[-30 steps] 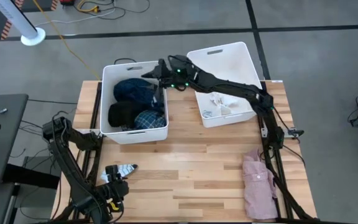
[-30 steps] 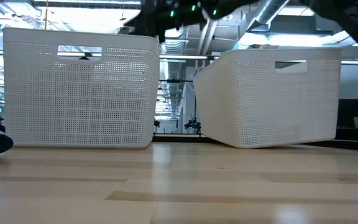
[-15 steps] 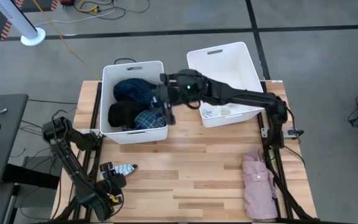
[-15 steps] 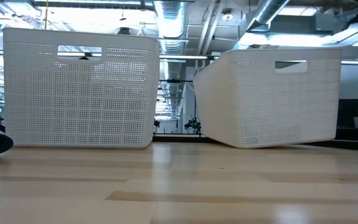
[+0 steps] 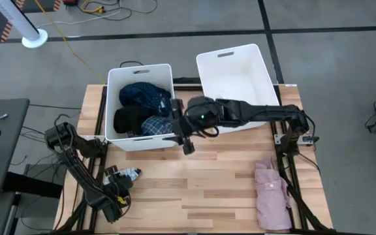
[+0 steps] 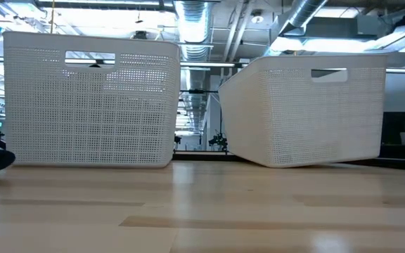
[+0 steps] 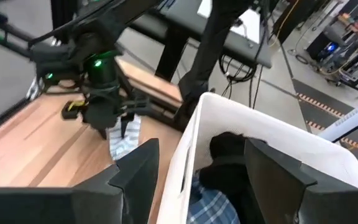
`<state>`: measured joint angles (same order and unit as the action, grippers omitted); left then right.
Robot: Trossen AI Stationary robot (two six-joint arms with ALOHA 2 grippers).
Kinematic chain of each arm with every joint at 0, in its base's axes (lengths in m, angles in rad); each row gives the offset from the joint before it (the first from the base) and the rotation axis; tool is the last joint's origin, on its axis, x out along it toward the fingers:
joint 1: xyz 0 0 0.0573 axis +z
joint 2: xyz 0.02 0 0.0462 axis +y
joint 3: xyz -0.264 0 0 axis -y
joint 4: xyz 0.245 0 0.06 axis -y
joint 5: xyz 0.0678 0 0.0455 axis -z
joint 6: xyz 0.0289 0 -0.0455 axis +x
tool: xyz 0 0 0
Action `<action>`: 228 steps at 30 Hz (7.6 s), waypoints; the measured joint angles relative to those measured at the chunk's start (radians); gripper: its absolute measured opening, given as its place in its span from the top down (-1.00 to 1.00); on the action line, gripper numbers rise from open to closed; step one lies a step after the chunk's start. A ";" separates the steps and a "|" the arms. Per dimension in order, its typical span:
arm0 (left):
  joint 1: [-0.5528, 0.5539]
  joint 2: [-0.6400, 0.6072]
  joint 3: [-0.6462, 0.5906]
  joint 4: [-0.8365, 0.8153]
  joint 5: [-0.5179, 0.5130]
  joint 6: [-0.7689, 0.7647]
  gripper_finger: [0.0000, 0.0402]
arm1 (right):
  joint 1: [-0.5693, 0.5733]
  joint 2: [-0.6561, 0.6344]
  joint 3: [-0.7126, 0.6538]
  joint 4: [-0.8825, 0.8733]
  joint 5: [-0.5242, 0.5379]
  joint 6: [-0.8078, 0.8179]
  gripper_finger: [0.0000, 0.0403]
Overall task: Sort clothes
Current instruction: Put the striped sock into the right bin, then put the pink polo shirt into the left bin
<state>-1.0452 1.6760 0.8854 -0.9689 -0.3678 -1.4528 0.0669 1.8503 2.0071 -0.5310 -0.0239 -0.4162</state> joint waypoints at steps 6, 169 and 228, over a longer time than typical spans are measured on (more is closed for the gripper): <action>0.006 -0.005 -0.053 0.084 0.008 0.017 0.44 | 0.057 0.000 0.000 -0.079 0.078 -0.004 -0.23; 0.080 0.000 0.221 0.238 -0.718 0.465 -0.12 | -0.651 -0.212 -0.371 -0.861 0.528 0.390 0.98; 0.080 0.000 0.222 0.249 -0.745 0.481 -0.12 | -0.475 -0.601 -0.620 -0.623 0.370 0.498 -0.06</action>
<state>-0.9653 1.6756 1.1076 -0.7200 -1.1130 -0.9714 -0.4083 1.2498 1.3872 -1.1535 0.3466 0.0818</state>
